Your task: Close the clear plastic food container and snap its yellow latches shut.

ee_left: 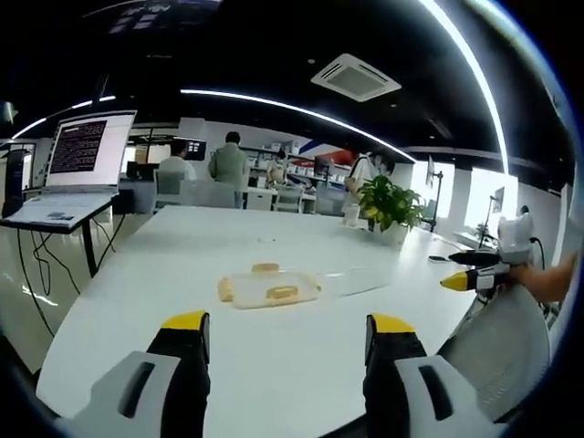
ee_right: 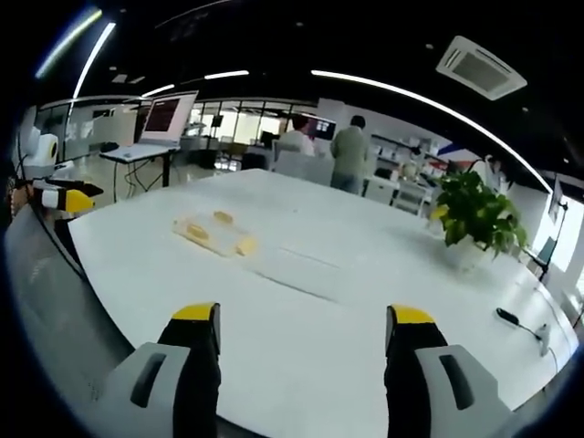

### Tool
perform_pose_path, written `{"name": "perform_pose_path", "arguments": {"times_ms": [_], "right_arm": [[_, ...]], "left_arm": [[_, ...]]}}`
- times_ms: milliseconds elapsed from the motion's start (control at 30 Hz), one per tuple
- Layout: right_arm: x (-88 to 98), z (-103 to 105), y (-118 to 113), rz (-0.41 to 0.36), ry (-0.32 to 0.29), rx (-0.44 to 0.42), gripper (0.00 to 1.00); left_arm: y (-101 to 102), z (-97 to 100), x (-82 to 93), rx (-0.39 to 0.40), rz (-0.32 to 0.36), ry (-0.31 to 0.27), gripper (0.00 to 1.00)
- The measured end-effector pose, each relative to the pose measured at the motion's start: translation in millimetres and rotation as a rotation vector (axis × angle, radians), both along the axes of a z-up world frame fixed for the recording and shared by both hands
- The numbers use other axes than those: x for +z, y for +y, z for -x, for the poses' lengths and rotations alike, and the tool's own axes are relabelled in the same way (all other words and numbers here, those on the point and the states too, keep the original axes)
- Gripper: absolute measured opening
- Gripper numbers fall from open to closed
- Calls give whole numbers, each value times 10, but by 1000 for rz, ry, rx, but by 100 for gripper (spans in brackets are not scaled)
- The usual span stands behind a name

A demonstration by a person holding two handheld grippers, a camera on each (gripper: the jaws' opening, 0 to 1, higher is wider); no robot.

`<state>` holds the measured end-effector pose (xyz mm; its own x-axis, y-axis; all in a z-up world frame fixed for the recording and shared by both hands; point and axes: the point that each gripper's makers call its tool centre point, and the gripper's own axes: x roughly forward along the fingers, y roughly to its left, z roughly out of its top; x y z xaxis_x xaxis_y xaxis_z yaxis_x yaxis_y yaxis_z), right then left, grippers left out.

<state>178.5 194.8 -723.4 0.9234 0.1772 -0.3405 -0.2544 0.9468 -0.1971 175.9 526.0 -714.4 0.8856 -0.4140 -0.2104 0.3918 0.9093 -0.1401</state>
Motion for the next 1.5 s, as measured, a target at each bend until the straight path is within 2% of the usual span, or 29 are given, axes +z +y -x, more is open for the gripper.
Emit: {"name": "perform_pose_path", "arguments": {"times_ms": [300, 400, 467, 667, 800, 867, 900, 967, 1033, 1133, 1200, 1300, 1367, 1400, 1433, 1500], "right_arm": [[29, 7, 27, -12, -11, 4, 70], [44, 11, 35, -24, -15, 5, 70], [118, 11, 90, -101, -43, 19, 72], [76, 17, 100, -121, -1, 27, 83], [19, 22, 46, -144, 97, 21, 84], [94, -37, 36, -148, 90, 41, 86], [132, -64, 41, -136, 87, 54, 86], [283, -185, 74, -105, 38, 100, 85], [362, -308, 113, -72, 29, 147, 83], [519, -436, 302, -48, 16, 220, 84], [595, -489, 424, -35, 7, 273, 84], [643, -574, 605, 19, 13, 371, 83], [615, -642, 698, 87, 38, 434, 83], [593, -666, 781, 110, 64, 484, 85], [582, -681, 829, 123, 80, 511, 86], [586, -747, 930, 184, 86, 574, 86]], "left_arm": [[73, -8, 7, 30, 11, -2, 64], [120, -19, 22, 56, 38, -1, 64], [138, -20, -3, 67, 47, 23, 66], [126, -26, 5, 60, 35, 32, 84], [56, -45, 1, -1, 37, 65, 99], [66, -88, 84, -25, 75, 50, 99], [118, -135, 109, -17, 67, 46, 99], [159, -201, 149, -22, 55, 37, 99], [164, -278, 188, -53, 40, 29, 99], [161, -357, 177, -90, -6, 59, 99], [125, -416, 247, -126, -20, 34, 99], [83, -524, 295, -171, -32, 42, 99], [64, -602, 263, -226, -94, 67, 99], [89, -663, 239, -235, -146, 70, 99], [140, -737, 176, -251, -243, 87, 99], [171, -857, 122, -297, -371, 89, 99]]}}
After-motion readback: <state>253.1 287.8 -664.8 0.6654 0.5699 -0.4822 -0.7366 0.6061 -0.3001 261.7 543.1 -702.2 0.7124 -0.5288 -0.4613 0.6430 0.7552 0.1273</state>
